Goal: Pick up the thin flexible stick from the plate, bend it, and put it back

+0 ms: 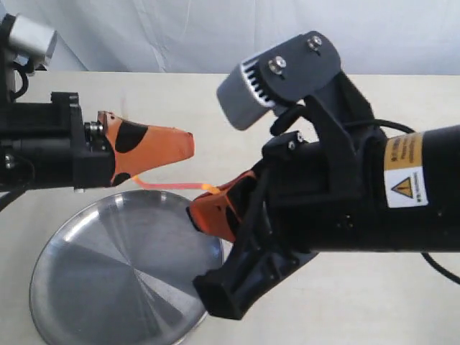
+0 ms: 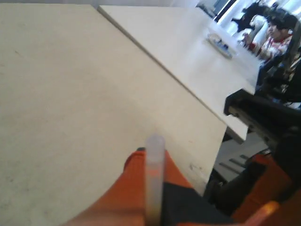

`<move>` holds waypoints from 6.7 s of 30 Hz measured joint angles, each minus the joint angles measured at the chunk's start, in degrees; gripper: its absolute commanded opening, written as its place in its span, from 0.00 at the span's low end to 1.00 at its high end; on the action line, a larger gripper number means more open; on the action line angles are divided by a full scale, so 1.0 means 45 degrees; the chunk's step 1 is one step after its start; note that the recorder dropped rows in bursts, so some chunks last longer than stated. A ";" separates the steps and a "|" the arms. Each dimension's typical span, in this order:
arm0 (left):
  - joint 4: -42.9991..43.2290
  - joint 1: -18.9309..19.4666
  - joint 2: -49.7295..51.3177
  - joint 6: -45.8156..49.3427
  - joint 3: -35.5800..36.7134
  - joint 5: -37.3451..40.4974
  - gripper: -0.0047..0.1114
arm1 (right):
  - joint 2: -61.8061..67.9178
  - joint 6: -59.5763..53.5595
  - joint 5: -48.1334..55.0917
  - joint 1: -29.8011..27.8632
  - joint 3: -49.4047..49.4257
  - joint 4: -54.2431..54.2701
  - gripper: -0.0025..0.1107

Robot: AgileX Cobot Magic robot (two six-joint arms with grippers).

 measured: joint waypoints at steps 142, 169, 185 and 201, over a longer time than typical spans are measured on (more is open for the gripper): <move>-0.1753 -0.3590 -0.2245 0.5959 -0.2523 0.9656 0.51 | 0.1150 0.7717 0.2593 0.1425 -0.0091 -0.8739 0.01; -0.9769 -0.3590 -0.4552 1.3186 -0.2523 1.7529 0.46 | 0.9295 0.4886 -0.3869 0.1425 -0.1103 -0.6794 0.01; -0.9845 -0.3590 -0.4552 1.3186 -0.2523 1.7769 0.46 | 1.1192 0.4891 -0.2531 0.1425 -0.2708 -0.7556 0.15; -0.9657 -0.3590 -0.4552 1.3270 -0.2523 1.7818 0.46 | 0.4989 0.4924 0.0675 0.1425 -0.2708 -0.9019 0.01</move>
